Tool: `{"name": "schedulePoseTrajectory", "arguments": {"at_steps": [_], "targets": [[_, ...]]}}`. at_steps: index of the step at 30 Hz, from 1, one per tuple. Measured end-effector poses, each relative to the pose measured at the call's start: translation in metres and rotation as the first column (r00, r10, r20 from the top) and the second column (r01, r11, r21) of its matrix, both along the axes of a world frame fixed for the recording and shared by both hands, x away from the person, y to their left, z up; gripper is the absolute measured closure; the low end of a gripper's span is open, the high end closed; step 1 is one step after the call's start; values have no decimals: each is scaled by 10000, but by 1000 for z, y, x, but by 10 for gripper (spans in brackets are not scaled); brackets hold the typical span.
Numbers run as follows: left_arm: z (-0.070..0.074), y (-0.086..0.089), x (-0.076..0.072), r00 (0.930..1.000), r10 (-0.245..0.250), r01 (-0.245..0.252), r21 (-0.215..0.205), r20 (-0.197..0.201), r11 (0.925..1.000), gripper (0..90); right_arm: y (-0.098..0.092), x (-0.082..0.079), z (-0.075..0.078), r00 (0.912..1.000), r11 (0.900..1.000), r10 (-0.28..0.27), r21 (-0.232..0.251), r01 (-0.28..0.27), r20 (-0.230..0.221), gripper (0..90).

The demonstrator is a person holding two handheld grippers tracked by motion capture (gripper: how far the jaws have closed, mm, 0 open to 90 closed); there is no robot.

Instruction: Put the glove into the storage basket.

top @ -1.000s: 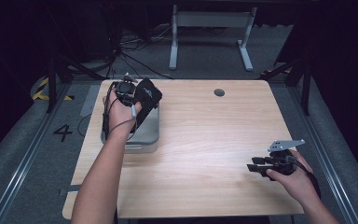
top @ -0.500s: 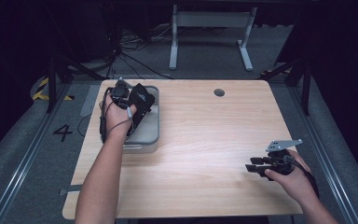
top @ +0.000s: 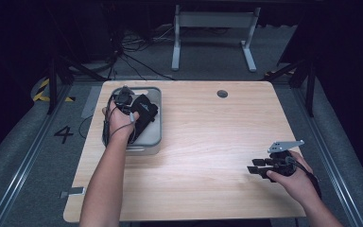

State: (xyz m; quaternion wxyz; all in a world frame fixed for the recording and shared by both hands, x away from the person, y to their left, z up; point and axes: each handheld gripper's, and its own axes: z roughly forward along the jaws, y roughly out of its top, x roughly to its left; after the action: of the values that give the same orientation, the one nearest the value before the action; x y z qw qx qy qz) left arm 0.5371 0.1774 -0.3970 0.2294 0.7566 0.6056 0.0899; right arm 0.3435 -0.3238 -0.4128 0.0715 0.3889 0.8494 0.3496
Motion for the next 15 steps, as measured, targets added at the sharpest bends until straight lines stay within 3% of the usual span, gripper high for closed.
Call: {"name": "schedulePoseTrajectory", "arguments": {"at_steps": [1,5,6,9,10,15], "targets": [[3,0,-2,9999,-52,53,-29,154,10000,352,0,1,0,10000,10000,28,30,-28,29,587],[8,-1,-8,9990,-202,190,287,402,9994,369,2,4,1,9999,10000,90,28,-90,73,585],[13,-2,-14,9975,-363,357,111,606,9993,370,3,5,2,9998,9999,158,31,-159,88,583],[19,-4,-19,9953,-588,583,96,775,9983,368,5,8,2,9998,9998,186,44,-187,96,582],[26,-6,-24,9921,-759,755,77,1002,9971,370,5,10,3,9997,9998,215,49,-215,131,582],[36,-10,-33,9882,-983,989,9,1178,9951,370,6,15,5,9996,9996,251,115,-253,150,581]]}}
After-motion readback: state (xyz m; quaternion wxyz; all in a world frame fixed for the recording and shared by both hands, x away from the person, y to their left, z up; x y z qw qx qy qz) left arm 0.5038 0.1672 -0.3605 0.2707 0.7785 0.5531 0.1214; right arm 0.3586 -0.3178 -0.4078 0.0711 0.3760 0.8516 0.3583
